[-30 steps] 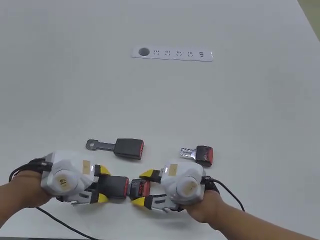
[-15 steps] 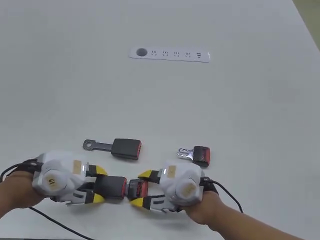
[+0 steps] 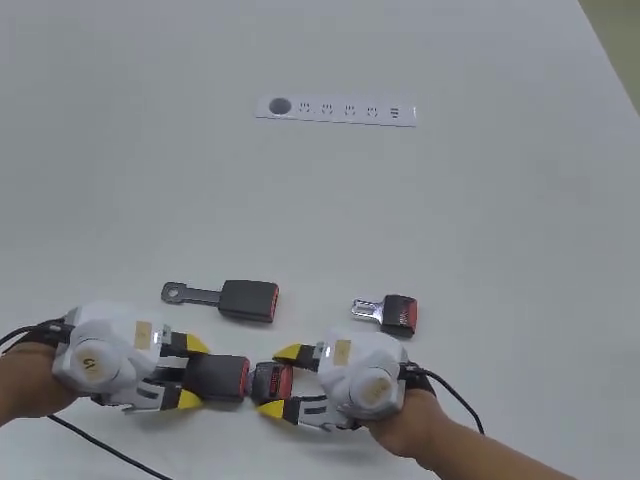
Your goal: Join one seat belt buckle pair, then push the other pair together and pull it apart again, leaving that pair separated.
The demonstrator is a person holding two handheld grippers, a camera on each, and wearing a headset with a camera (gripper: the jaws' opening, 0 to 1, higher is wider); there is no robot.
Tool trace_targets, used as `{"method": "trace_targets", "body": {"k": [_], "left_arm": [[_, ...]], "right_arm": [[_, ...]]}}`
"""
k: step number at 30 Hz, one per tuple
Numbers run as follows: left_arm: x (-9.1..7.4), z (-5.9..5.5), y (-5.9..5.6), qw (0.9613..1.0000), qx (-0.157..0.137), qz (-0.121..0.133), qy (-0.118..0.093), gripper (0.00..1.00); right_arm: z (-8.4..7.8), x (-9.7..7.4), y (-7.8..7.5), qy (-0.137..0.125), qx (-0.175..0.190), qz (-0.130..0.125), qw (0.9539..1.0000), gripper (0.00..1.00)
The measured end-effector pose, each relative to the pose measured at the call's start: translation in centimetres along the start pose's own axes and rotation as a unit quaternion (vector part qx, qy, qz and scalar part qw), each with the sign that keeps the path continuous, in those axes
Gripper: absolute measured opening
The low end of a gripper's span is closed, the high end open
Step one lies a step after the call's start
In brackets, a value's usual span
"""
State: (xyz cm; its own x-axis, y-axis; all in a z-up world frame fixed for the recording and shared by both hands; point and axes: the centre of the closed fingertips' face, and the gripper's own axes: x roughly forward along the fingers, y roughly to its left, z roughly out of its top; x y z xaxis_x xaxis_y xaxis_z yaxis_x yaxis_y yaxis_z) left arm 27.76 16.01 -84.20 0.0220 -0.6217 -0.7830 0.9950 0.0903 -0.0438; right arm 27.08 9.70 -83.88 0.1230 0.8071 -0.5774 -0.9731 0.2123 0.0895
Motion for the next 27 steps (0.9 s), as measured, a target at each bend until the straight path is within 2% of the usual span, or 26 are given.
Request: {"method": "trace_targets", "body": {"k": [15, 25, 26, 27], "left_arm": [[-0.14, 0.11, -0.15, 1.0000, -0.003, -0.001, -0.004, 0.32], [-0.18, 0.22, -0.16, 1.0000, -0.008, 0.002, -0.003, 0.33], [-0.16, 0.24, -0.13, 1.0000, -0.004, 0.002, 0.000, 0.33], [-0.14, 0.22, -0.10, 1.0000, -0.007, 0.001, 0.000, 0.34]], "right_arm": [[0.02, -0.04, 0.04, -0.004, -0.004, -0.009, 0.9999, 0.35], [0.11, -0.02, 0.00, -0.015, 0.006, -0.014, 0.9998, 0.36], [0.19, -0.01, 0.11, -0.019, 0.020, -0.010, 0.9996, 0.36], [0.21, -0.06, 0.05, -0.018, 0.016, -0.010, 0.9996, 0.36]]}}
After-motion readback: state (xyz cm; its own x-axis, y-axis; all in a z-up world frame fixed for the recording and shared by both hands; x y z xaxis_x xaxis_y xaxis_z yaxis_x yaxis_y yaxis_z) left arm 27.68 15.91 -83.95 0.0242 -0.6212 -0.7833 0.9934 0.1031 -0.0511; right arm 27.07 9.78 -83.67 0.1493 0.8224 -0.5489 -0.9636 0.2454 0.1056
